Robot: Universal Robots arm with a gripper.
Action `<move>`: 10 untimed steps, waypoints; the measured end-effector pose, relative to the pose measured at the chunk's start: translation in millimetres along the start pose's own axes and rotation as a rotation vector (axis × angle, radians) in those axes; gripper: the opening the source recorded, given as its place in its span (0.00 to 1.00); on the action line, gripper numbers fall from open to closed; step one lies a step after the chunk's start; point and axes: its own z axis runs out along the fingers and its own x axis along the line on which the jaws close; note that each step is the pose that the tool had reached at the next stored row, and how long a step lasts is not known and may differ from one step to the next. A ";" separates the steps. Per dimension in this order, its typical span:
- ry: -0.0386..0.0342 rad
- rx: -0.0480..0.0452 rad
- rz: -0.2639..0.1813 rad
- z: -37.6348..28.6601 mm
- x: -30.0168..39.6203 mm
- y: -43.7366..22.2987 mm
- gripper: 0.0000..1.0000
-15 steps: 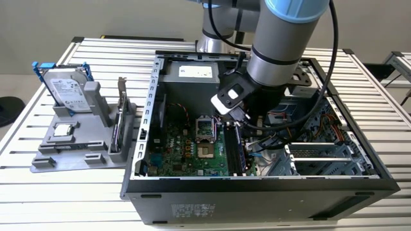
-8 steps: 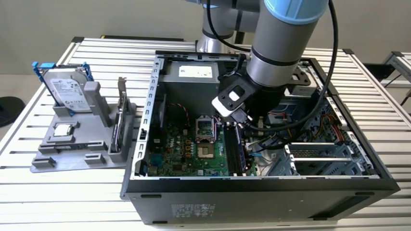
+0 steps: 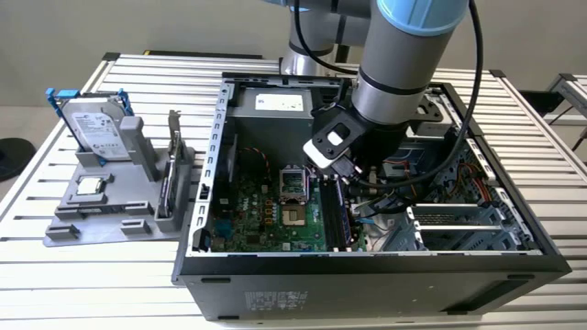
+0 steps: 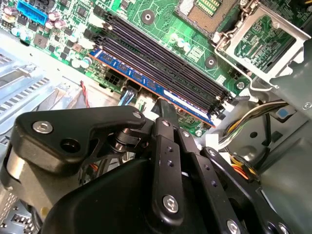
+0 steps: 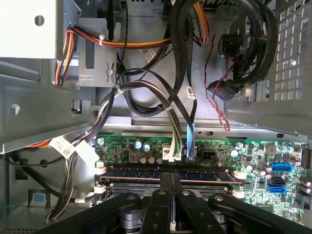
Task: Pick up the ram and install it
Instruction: 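Press down the ram until it locks into place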
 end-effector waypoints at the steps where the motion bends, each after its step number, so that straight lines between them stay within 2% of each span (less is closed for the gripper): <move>1: -0.0001 0.0000 0.000 1.0 0.1 0.0 0.00; 10: -0.0004 0.0001 -0.007 9.7 2.7 -0.1 0.00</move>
